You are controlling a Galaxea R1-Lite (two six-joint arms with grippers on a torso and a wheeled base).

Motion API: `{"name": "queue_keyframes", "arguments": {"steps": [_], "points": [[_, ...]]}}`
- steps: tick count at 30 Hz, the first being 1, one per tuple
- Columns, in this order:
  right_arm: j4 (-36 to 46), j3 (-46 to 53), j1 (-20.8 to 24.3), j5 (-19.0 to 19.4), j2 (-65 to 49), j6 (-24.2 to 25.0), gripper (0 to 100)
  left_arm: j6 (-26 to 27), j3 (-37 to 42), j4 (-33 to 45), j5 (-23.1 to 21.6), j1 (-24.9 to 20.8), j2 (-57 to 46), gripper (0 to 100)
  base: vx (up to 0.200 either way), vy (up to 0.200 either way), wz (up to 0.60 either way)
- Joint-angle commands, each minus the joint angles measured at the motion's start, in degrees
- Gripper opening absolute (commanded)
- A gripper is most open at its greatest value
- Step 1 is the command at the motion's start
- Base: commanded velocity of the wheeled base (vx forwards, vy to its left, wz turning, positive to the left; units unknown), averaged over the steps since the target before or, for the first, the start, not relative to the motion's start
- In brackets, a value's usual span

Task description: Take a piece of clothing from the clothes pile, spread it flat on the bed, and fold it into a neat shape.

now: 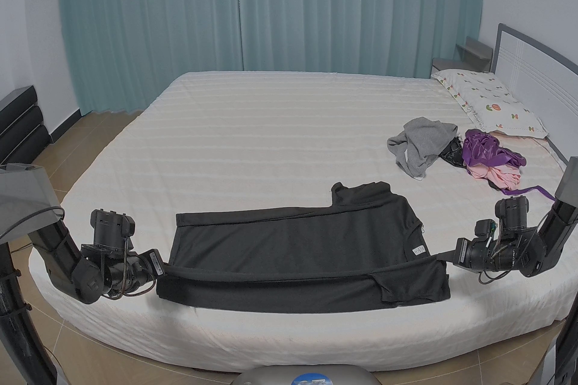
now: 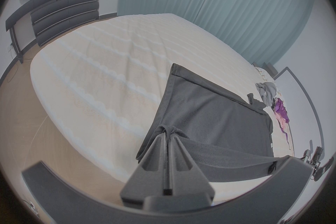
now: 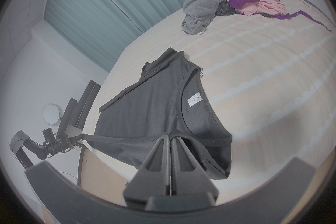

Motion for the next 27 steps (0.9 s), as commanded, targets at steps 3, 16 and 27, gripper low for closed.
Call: {"name": "queue_keyframes", "arguments": {"steps": [3, 16, 27], "points": [[-0.05, -2.98, 0.44, 0.1, 4.8, 0.06, 0, -1.37, -3.44, 0.02, 0.0, -0.09, 4.59, 0, 0.0, 0.0, 0.0], [1.53, -8.61, 1.75, -0.07, 9.28, 1.47, 0, -3.57, -9.24, -0.07, -0.44, -0.09, 10.74, 0, 0.0, 0.0, 0.0], [1.01, -8.61, 1.58, 0.1, 8.14, 4.72, 100, -7.44, -10.03, -0.33, -0.53, 0.09, 10.04, 100, 0.0, 0.0, 0.0]]}}
